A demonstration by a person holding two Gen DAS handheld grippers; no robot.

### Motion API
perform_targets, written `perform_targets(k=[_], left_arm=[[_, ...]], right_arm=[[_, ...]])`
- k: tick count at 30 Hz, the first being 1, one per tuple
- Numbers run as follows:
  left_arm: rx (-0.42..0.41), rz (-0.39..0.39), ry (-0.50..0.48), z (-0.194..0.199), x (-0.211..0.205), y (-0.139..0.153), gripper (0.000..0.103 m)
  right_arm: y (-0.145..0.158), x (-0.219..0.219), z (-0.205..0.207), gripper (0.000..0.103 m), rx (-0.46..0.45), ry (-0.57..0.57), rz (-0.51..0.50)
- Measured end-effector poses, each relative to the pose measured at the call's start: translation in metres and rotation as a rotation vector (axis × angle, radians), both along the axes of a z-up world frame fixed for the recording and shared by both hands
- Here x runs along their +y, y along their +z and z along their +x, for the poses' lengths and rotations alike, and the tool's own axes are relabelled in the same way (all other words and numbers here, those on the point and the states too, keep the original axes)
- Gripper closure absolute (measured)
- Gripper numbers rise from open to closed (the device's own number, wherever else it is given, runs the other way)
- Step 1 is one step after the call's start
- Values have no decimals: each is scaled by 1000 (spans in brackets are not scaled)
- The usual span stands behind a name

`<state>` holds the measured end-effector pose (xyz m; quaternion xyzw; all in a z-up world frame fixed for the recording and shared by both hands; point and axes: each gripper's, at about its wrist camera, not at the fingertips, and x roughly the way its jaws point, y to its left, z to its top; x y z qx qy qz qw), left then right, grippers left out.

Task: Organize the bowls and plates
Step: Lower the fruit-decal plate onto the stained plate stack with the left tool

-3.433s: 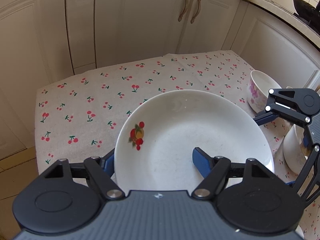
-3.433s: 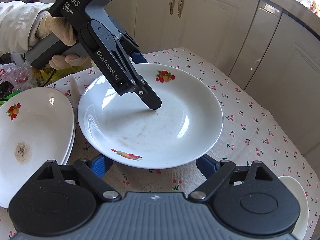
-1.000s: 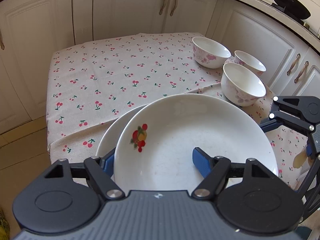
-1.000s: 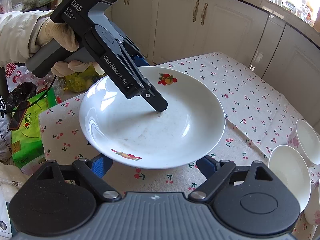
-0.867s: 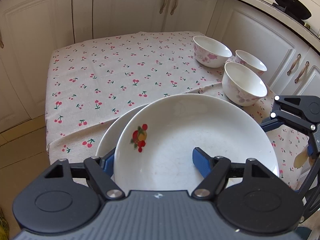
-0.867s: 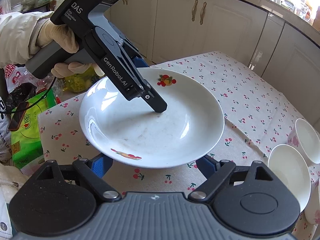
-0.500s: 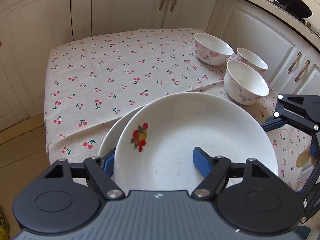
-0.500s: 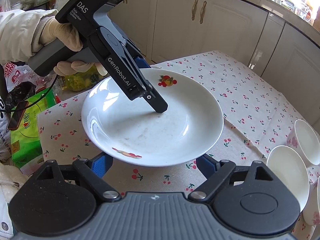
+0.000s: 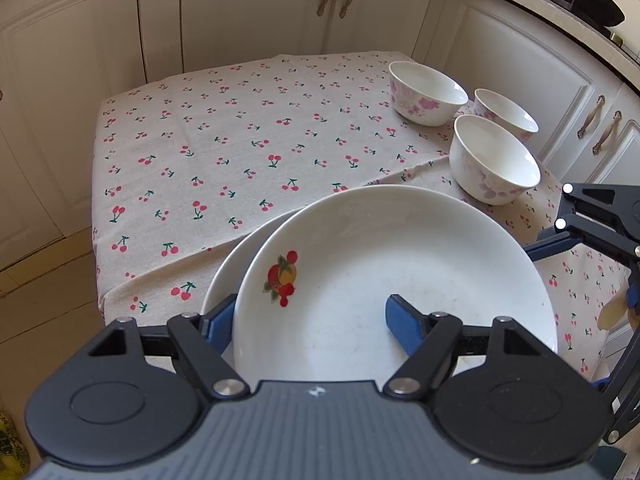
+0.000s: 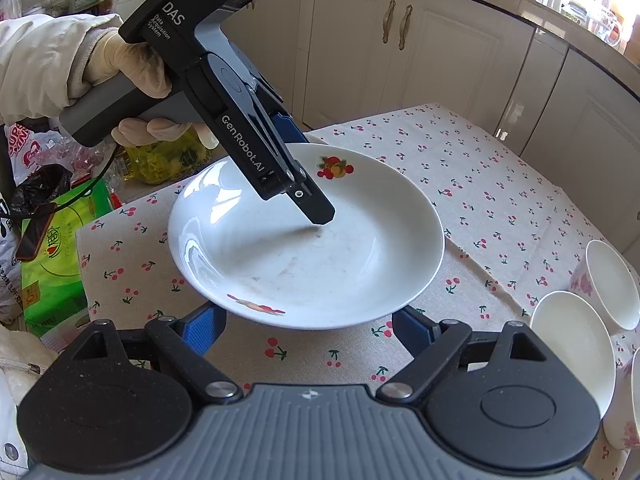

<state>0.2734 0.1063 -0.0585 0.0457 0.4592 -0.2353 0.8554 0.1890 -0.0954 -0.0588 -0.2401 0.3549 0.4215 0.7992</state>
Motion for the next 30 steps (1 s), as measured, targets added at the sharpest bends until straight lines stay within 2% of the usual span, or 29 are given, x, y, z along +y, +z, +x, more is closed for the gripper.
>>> perform_targets(k=[18,26,30], left_arm=[[-30,11,14,-5,6,8,25],[-41,21,24,-7,5,9,24],[-61,35,29,-9,6,11,20]], right_arm=[[2,-1,-1,10,-7,-5,4],[2,-2,-3,6,-15,-13,6],[1,-5,-6,4,-23,-20,-1]])
